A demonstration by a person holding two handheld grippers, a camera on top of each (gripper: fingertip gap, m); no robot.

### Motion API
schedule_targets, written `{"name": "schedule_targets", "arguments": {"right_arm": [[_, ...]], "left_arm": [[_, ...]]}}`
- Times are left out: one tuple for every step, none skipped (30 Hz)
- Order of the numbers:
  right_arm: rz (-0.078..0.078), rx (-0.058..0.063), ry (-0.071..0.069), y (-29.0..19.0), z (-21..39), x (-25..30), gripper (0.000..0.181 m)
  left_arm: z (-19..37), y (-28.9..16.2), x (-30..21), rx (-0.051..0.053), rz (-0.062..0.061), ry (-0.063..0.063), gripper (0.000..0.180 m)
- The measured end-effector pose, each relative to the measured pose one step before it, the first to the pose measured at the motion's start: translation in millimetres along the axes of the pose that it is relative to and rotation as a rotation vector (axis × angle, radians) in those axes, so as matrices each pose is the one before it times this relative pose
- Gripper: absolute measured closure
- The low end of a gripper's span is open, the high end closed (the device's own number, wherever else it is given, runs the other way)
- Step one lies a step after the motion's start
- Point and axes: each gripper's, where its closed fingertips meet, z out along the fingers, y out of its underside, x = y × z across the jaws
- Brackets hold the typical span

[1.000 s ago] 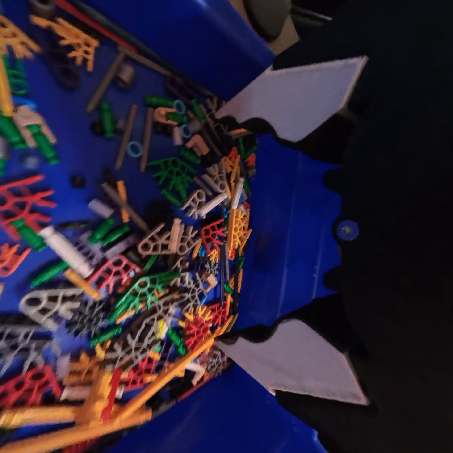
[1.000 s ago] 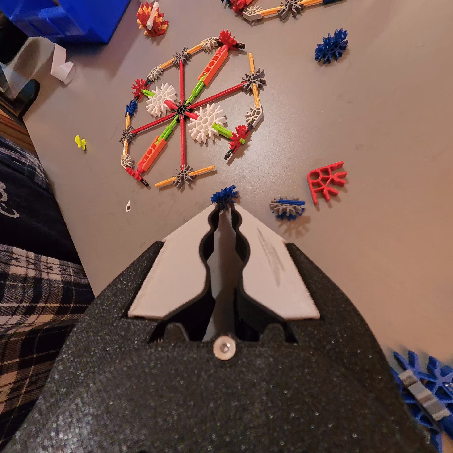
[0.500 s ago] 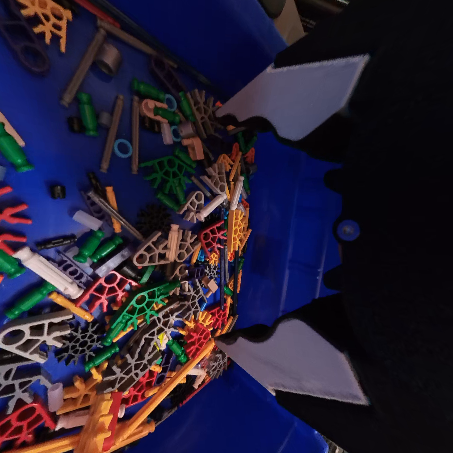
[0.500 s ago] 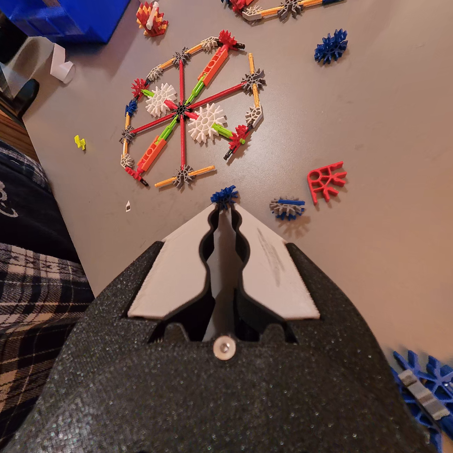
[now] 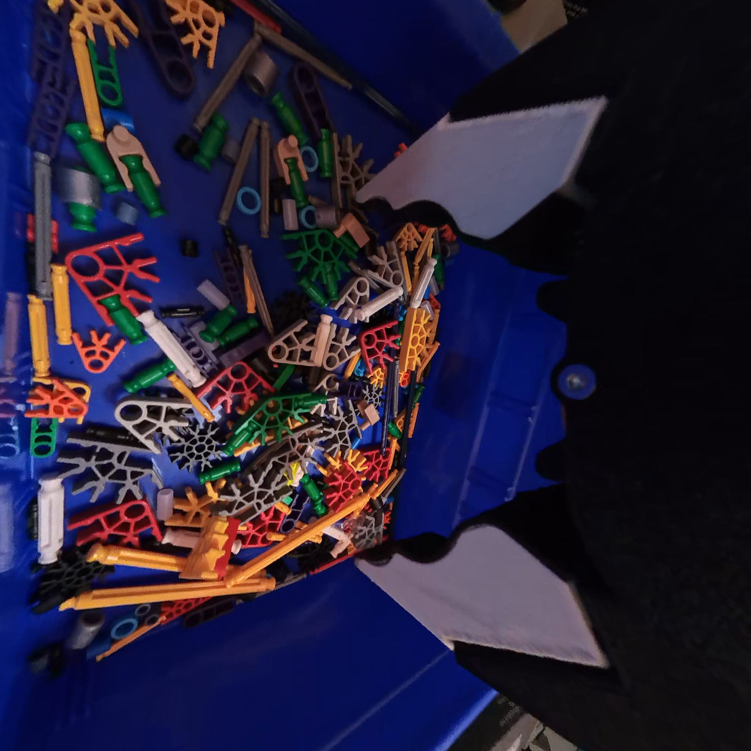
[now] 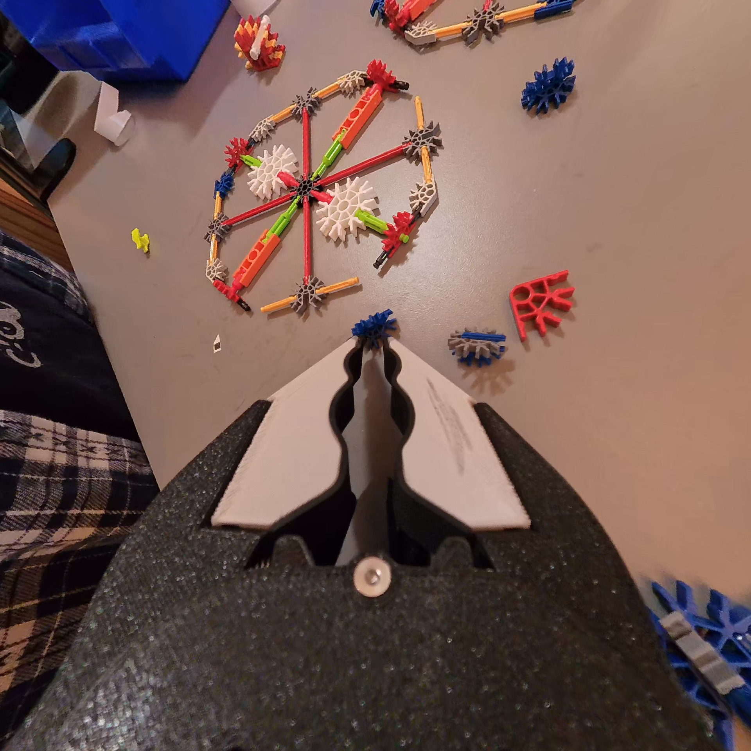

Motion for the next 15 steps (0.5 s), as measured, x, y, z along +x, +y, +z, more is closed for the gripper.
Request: {"name": "schedule_targets", "arguments": {"right_arm": [[-0.0004,-0.0012,-0.0010,0.14,0.08,-0.08,0.172],[-0.0005,-0.0016,-0.0012,0.26,0.02,-0.17,0.172],[0.0001,-0.0005,-0.0015,0.00,0.00,-0.16,0.172],[0.0004,0.0005,-0.0014,-0.05,-0.03,-0.16,0.172],[0.0002,0.0001,-0.0011,-0.06,-0.03,-0.04,0.172],[0.0001,-0.0007,-0.0008,0.16,0.02,-0.08,0.172],[0.0001,-0.0004,-0.0006,0.01,-0.06,0.04,0.172],[0.0004,0.0007,-0.0006,-0.07,-0.02,-0.04,0.172],[0.0005,0.0010,-0.0007,-0.09,-0.17,-0.10,0.172],[0.0003,0.0004,-0.0007,-0.10,-0.01,0.01,0.172],[0.0001,-0.0001,-0.0002,0.01,-0.01,-0.03,0.172],[0.0001,0.0001,0.0001,0.08,-0.10,0.02,0.172],[0.0004,0.0005,-0.0001,-0.05,-0.03,0.03,0.172],[0.0005,0.0002,-0.0005,-0.08,-0.02,0.03,0.172],[0.0002,-0.0009,-0.0004,0.08,0.17,-0.10,0.172]], "left_arm": [[-0.96,0.21,-1.96,0.0025,-0.0043,-0.0061,0.028],[-0.85,0.48,-1.32,0.0010,-0.0050,-0.0021,0.028],[-0.79,0.54,-1.05,0.0005,-0.0028,-0.0022,0.028],[-0.82,0.57,-1.25,0.0005,-0.0019,-0.0038,0.028],[-0.88,0.33,-1.45,0.0023,-0.0023,-0.0051,0.028],[-0.90,0.57,-0.71,0.0006,-0.0032,-0.0003,0.029],[-0.73,1.13,-0.46,-0.0016,-0.0023,0.0019,0.030],[-0.70,1.19,-1.41,-0.0011,-0.0011,-0.0024,0.030],[-0.60,1.45,-1.93,-0.0017,-0.0040,-0.0044,0.030],[-0.57,1.91,-1.86,-0.0023,-0.0056,-0.0015,0.030],[-0.90,1.96,-2.00,-0.0018,-0.0057,-0.0015,0.031],[-1.14,1.67,-2.51,0.0012,-0.0061,-0.0040,0.030],[-1.45,1.68,-2.23,0.0019,-0.0071,-0.0013,0.028],[-1.49,2.04,-2.24,-0.0003,-0.0063,-0.0009,0.031],[-1.59,2.17,-3.14,-0.0005,-0.0051,-0.0063,0.030]]}}
